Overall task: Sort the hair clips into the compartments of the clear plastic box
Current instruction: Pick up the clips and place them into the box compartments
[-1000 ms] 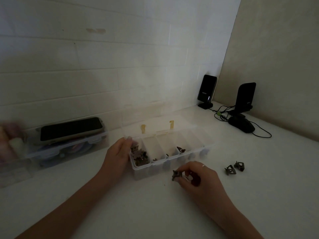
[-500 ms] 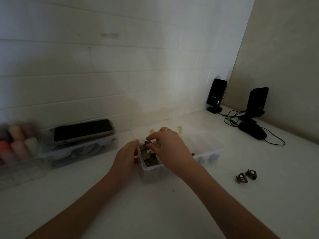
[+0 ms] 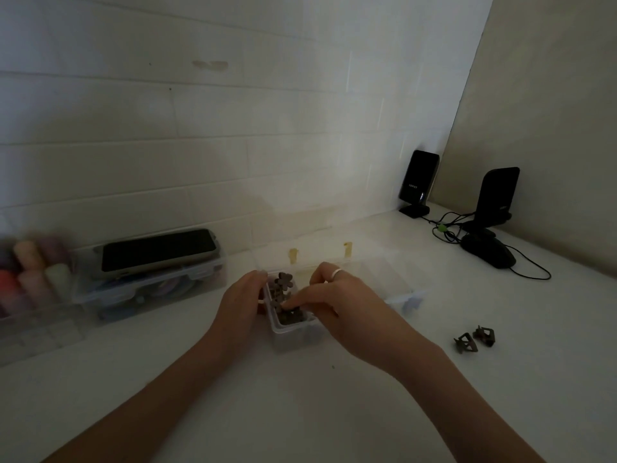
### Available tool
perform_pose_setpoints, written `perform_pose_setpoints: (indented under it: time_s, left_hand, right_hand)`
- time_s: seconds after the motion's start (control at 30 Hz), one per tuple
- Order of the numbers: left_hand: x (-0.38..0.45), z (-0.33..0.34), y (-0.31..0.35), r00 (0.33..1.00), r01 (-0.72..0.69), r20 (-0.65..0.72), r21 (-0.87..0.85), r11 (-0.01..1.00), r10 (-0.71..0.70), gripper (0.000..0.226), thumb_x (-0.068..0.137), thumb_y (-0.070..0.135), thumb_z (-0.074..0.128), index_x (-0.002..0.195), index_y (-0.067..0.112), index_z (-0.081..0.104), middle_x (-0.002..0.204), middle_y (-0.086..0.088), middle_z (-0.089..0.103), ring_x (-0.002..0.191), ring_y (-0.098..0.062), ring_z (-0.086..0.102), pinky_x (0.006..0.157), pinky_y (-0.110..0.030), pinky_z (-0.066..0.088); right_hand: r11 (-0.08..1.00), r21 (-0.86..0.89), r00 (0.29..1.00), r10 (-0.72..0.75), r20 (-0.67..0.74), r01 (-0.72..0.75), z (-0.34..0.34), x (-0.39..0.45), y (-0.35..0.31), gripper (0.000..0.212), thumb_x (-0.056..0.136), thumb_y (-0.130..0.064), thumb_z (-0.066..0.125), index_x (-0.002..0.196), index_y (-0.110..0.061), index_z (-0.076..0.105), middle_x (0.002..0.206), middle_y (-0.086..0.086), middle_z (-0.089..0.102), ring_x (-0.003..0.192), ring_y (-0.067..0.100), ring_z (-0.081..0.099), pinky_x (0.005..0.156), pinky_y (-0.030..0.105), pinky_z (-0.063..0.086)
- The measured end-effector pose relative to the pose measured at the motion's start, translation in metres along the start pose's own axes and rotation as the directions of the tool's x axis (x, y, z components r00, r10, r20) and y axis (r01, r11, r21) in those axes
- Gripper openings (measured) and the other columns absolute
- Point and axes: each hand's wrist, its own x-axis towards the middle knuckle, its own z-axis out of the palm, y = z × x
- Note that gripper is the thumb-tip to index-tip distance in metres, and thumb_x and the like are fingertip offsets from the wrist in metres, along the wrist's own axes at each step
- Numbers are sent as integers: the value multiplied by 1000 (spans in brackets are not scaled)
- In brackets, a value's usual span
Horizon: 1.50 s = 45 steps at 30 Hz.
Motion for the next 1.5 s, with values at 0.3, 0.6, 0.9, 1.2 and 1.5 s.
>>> perform_pose_setpoints:
  time_s: [0.3,0.6,0.9,1.2,1.5]
  left_hand:
    - [-1,1,0,999,49,26,-19,999,-48,34,102,18,31,93,10,62,95,-12,66,82,-20,64,69,-25,54]
    - [-4,1,2,999,25,28,-5,1000,-25,32,101,18,32,85,19,59,88,-2,63,78,-9,64,69,-24,53]
    - [1,-2,2,998,34,52,70,997,-38,21,96,18,47,81,13,62,84,-4,65,83,-21,62,74,-36,52]
    - [-2,-3,6,997,-55,52,97,994,50,26,96,12,47,74,20,60,74,5,63,62,8,56,57,-9,43]
    - [-3,-1,1,997,56,58,-7,998,-55,22,96,19,48,78,31,57,72,15,66,72,0,62,75,-26,51]
  right_hand:
    - [991,-115,995,54,-88,-64,3,19,3,43,92,-3,48,123,-31,59,92,-3,45,82,4,53,69,22,44]
    - [989,-106,993,94,-72,-101,7,23,10,34,92,-4,47,111,-28,64,95,-2,47,78,14,48,68,31,48]
    - [787,604,925,313,-216,-125,2,9,23,15,80,-6,69,88,-17,65,83,-2,61,70,17,59,68,26,50]
    - [454,888,956,286,-64,-77,-13,-6,40,27,76,13,65,97,-3,66,88,8,70,88,28,71,77,26,56]
    - [423,906,959,256,-122,2,-10,-15,46,25,82,10,57,104,-1,60,101,13,72,84,27,71,70,26,57]
